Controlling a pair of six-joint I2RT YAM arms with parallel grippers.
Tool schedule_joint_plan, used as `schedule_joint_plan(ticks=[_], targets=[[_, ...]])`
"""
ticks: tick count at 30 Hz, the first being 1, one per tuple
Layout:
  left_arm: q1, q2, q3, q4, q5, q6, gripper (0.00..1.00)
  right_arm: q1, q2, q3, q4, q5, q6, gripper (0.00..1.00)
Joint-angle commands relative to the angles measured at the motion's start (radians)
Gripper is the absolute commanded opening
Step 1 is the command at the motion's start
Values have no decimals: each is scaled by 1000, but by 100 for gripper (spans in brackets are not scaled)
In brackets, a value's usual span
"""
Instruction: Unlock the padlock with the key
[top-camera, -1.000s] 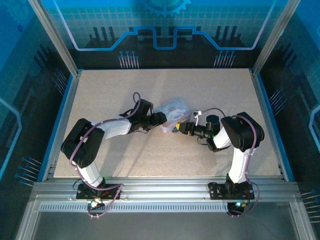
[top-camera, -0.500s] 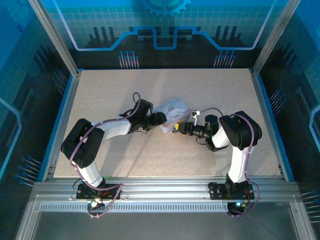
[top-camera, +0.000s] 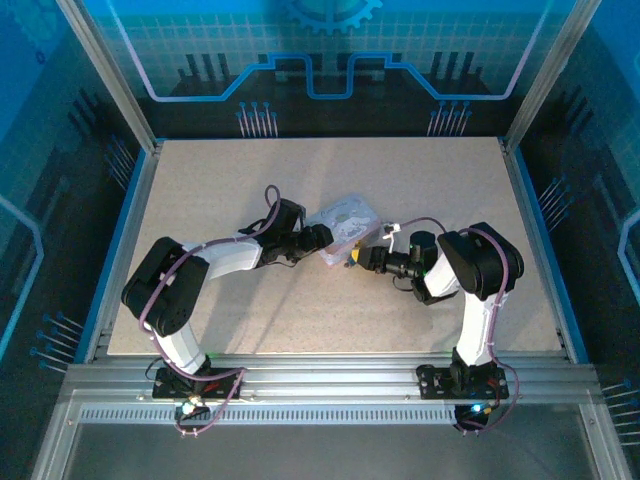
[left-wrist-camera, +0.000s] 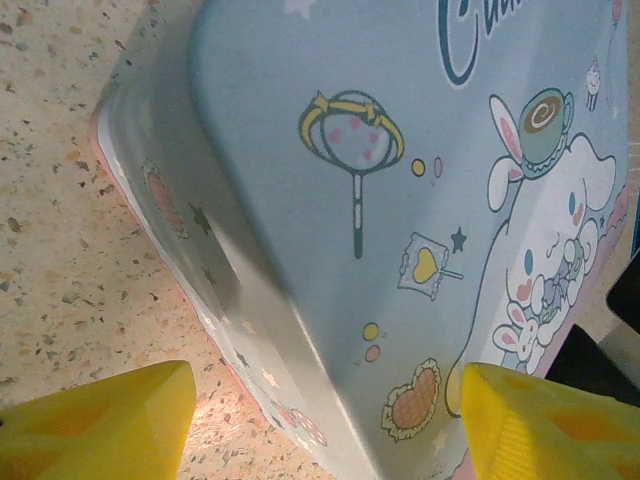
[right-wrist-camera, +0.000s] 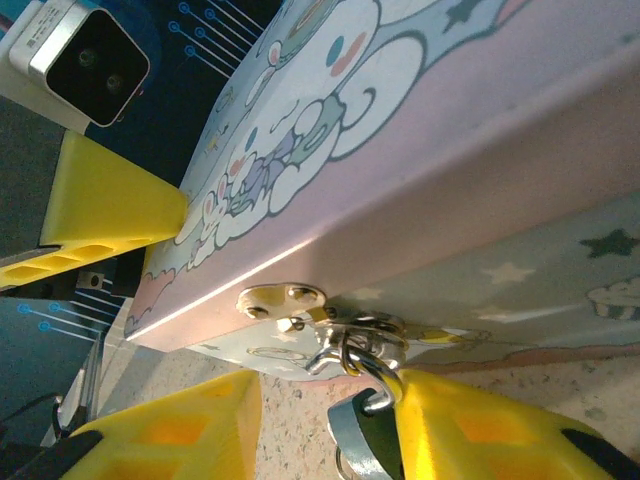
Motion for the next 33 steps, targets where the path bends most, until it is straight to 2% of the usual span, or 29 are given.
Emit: schedule_joint_plan(ticks=[1,15,33], targets=[[-7,2,-32,-74,-31,3,71,11,11,-3,8,-15,-3,38],[-6,4,-25,-79,-29,3,71,11,19,3,14,-14,13,30],[-7,-6,-34,-77,-38,-3,71,7,32,-5,37,41,67,3]])
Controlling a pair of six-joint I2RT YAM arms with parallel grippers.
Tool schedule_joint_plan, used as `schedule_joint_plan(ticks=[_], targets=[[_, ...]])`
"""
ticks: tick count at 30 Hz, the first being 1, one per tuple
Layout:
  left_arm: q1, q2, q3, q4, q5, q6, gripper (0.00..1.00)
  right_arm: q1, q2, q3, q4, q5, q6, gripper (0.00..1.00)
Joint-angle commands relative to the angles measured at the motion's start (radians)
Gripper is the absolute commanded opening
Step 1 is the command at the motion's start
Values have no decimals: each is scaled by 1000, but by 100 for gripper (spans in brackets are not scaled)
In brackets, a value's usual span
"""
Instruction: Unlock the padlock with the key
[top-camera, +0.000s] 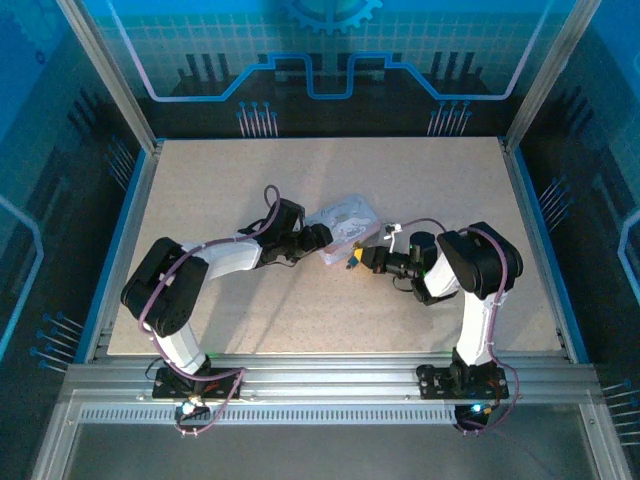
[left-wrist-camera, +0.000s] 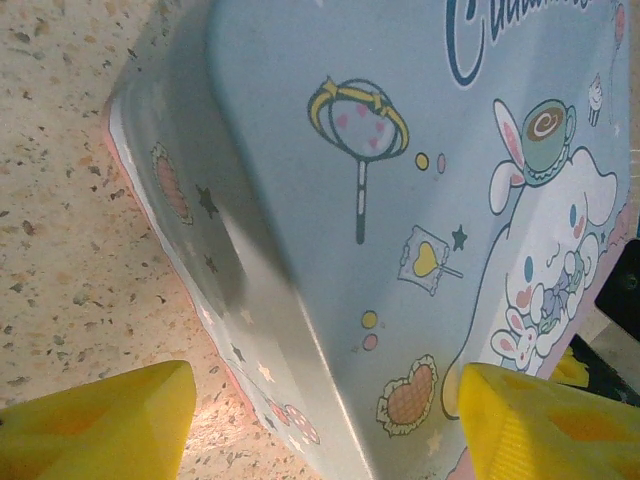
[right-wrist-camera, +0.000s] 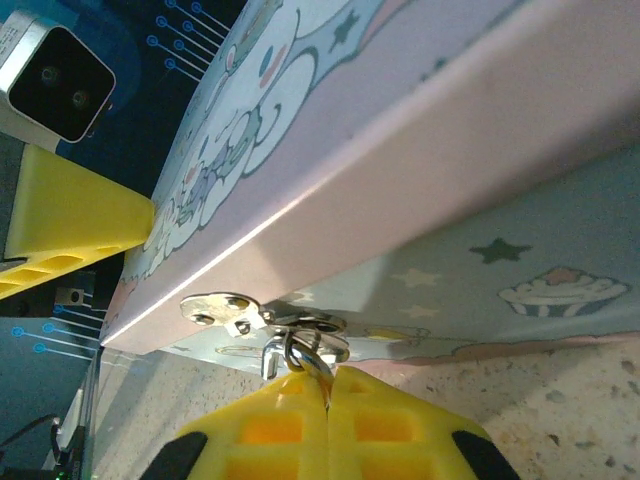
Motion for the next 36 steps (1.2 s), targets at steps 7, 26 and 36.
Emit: schedule_joint_plan(ticks=[7,26,36], targets=[[-7,-5,-40,-75,-32,0,71,-8,33,-31,71,43,78,0],[-13,-26,-88,-68,-39,-23,72,-14,-40,-83,65,189,284,0],[-12,-54,-58,-56,-31,-15,79,-15,-72,-102,60,249,304,0]])
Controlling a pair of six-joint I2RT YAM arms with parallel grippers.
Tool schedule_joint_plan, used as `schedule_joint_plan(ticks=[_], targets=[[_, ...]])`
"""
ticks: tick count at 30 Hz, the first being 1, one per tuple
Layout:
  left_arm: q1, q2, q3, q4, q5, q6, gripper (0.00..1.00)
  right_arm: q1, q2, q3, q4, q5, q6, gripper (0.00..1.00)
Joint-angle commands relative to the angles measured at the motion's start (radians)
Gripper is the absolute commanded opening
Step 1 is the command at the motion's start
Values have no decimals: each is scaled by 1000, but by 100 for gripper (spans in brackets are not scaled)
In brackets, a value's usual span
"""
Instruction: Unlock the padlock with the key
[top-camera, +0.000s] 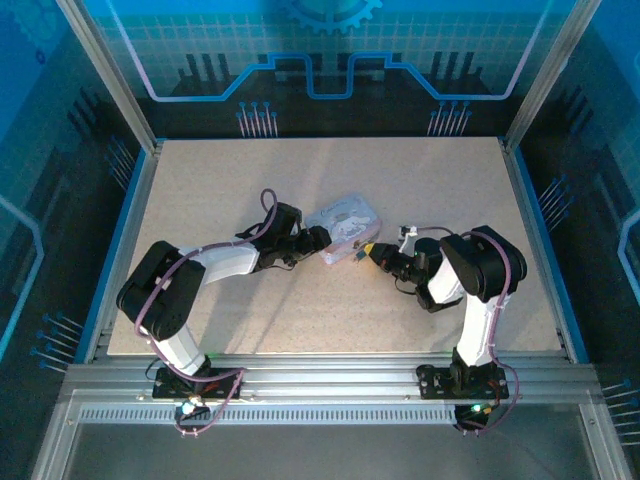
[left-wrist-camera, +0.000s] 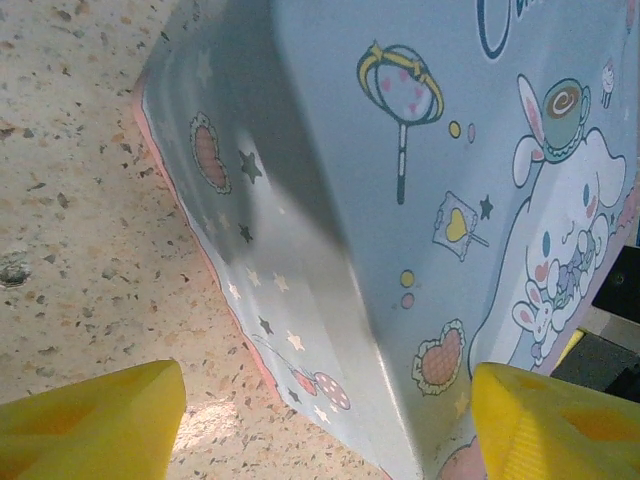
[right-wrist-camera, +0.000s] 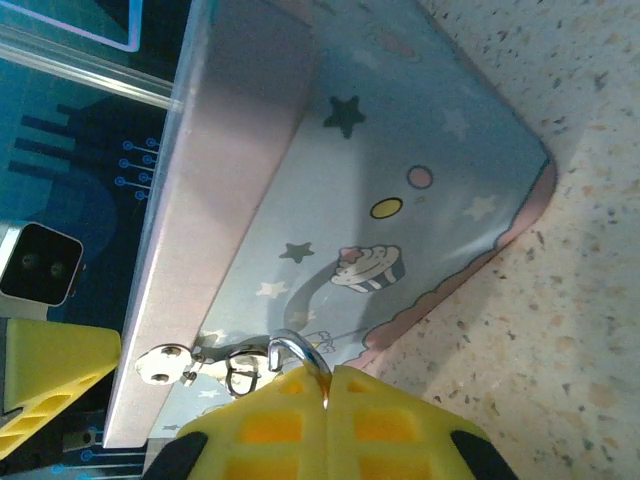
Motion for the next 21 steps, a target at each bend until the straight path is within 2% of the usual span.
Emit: schedule_joint_plan(ticks=[1,5,11,16,21], targets=[[-8,-30,-9,-76,-16,12,80,-9,-53,-22,-34,36,-16,0],[-5,-91,-18,-81,-47,34,85,-12,-160,-37,-167,38,-91,0],[10,-212,-46,-112,-127,96,92,-15,-390,-32,-472,49,-237,0],[21,-305,-91,-121,-225,150,99,-20,-592,29,-832,39,-373,0],[50,-370,-125,-126,-270,173,99,-19,-727,106,-1142,9,-486,0]])
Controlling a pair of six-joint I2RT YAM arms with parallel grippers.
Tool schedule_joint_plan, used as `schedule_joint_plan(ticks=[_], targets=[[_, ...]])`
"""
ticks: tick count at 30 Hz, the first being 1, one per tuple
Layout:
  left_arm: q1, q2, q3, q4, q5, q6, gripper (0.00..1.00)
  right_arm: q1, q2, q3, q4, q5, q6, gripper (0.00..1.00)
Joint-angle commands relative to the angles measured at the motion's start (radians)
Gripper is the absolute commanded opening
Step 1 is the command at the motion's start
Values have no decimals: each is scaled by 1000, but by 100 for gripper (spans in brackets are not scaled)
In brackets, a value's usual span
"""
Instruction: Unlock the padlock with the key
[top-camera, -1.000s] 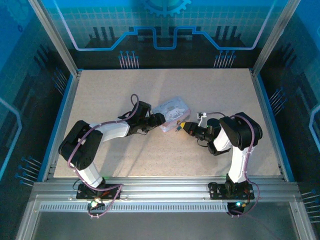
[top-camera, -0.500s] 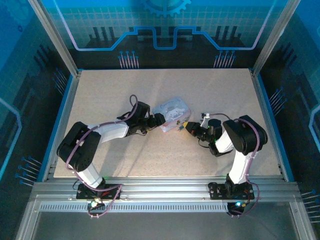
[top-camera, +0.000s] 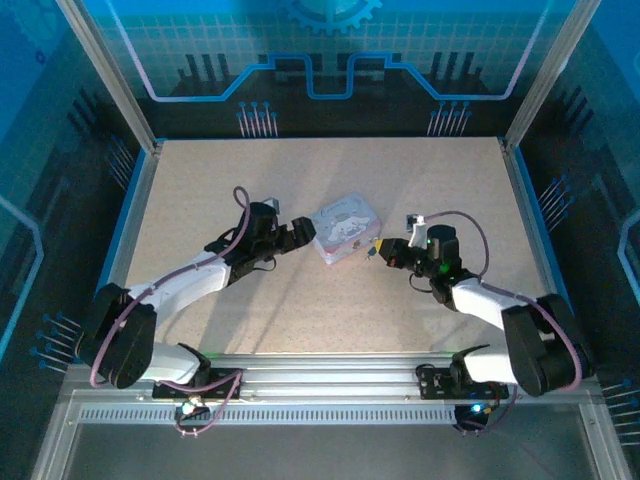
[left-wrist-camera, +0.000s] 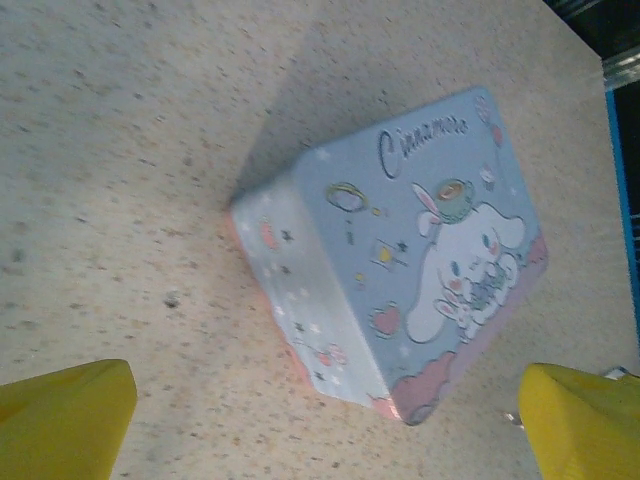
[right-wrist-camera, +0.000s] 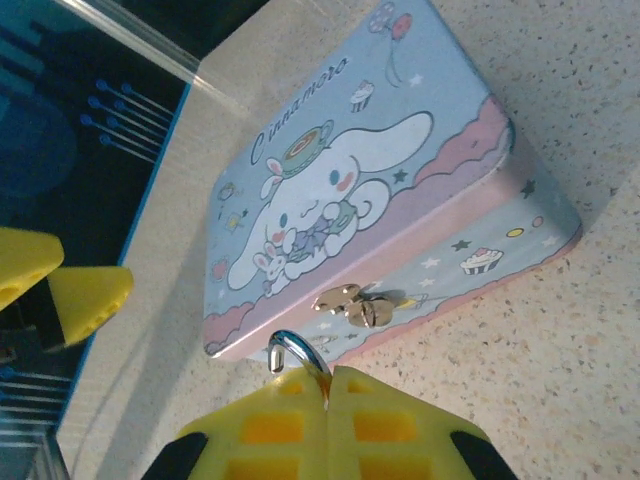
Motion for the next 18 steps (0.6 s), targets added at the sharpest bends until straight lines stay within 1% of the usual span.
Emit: schedule_joint_plan(ticks=[1,8,12,16,18], targets=[[19,-52,-30,-27,-74,54,99,-11,-74,66,-331,-30,-135,0],[35,-135,-78,-47,-122,79,99,-11,-181,121,-661,-6,-222,0],[40,-171,-115,-42,-144,74,99,-8,-222,136,-843,35,-247,0],[47,-185,-133,-36,-158,79,99,-5,-262,108,-928,81,-236,0],[50,-185,-136,-36,-159,86,99,-5,-252,99,-944,96,-221,0]])
